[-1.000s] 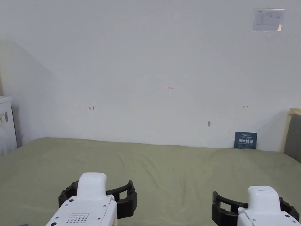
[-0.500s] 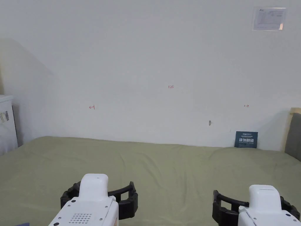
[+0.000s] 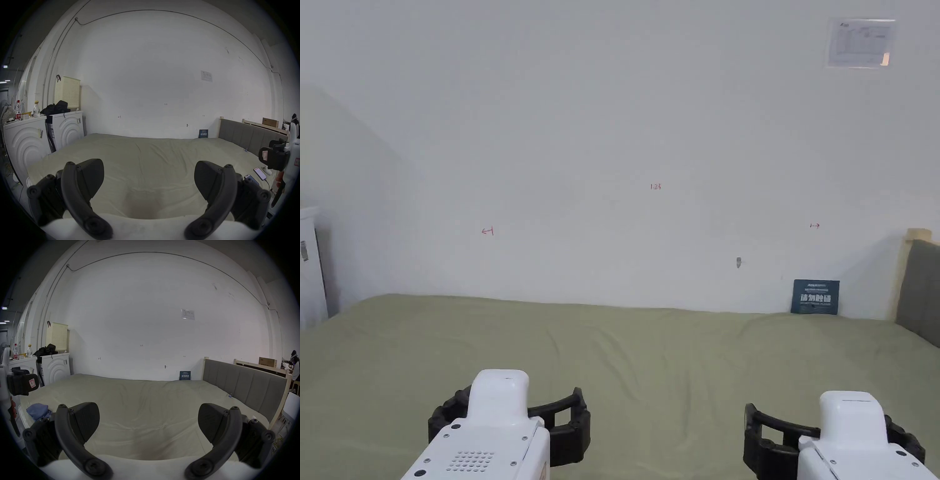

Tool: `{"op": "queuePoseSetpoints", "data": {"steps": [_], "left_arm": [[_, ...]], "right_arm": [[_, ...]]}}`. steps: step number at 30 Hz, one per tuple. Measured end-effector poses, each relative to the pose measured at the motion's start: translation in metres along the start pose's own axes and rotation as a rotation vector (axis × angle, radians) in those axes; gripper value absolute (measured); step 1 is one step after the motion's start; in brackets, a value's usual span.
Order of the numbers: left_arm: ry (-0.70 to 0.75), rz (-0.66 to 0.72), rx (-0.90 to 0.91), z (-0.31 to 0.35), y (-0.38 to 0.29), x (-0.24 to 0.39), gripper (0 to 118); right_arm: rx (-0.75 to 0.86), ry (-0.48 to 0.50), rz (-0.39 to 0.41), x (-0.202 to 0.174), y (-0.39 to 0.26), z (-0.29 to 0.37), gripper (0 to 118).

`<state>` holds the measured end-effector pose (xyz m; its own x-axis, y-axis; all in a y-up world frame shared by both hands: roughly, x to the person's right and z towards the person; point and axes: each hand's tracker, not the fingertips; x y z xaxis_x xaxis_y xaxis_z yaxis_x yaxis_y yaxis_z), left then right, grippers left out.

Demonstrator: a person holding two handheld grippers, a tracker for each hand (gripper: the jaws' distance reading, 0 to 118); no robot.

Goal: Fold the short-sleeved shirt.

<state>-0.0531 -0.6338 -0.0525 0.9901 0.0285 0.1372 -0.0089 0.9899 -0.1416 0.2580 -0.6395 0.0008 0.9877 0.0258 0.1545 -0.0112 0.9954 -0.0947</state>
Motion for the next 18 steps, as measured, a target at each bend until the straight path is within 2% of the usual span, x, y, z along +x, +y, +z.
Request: {"op": "queuePoseSetpoints", "data": {"steps": [5,18], "left_arm": [[0.0,-0.011,-0.003,-0.0021,0.0002,-0.0007,116],[0.024,-0.01,-0.013,-0.0065,-0.0023,-0.0092,116]], "right_arm": [[0.002,0.028,-0.003,0.0006,-0.0005,-0.0013,118],[0.027,0.008,0.026,-0.0037,-0.0001,-0.0079,118]]}}
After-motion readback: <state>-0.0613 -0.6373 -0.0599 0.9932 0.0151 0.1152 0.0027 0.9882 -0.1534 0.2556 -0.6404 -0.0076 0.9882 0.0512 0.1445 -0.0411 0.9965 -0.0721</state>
